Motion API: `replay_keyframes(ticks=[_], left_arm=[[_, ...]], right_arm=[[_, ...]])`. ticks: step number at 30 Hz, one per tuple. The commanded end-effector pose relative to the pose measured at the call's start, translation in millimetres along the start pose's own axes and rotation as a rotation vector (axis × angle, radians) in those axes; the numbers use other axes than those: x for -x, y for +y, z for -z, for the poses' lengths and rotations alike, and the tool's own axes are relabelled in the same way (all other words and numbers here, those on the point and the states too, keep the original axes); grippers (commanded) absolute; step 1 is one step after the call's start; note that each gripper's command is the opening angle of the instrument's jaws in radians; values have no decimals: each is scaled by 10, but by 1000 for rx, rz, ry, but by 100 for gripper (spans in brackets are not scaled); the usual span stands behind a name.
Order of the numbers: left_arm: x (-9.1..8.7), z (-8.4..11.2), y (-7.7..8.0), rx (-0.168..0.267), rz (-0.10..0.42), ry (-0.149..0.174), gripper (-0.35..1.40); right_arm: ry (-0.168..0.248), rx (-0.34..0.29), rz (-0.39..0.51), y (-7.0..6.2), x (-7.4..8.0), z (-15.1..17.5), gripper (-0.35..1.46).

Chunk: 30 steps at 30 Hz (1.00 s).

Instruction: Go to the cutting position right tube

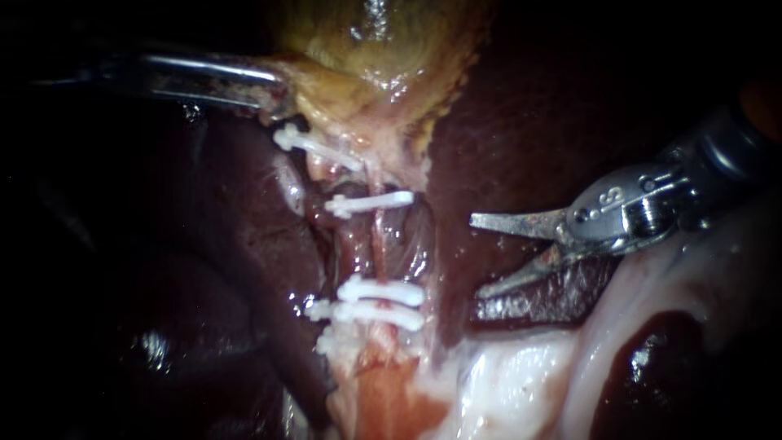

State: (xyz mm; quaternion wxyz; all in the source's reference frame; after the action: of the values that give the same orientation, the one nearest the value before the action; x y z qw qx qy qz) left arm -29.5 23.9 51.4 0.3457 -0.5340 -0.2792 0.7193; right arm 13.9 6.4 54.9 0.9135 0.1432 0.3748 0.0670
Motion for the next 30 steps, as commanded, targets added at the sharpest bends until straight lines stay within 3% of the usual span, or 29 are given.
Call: replay_keyframes(ticks=[1,15,18,24,30], left_arm=[[-1,4,2,-4,-1,2,-35],[-2,30,12,-8,-17,0,-35],[-2,31,13,-8,-17,0,-35],[-2,31,14,-8,-17,0,-35],[-2,31,17,-10,-16,1,-35]], right_arm=[[0,-1,0,1,-2,1,143],[-3,-21,-11,8,-14,2,143],[0,-80,-17,11,-22,-5,143],[-5,-183,-140,16,-44,-32,140],[-4,-269,-164,20,-53,-56,128]])
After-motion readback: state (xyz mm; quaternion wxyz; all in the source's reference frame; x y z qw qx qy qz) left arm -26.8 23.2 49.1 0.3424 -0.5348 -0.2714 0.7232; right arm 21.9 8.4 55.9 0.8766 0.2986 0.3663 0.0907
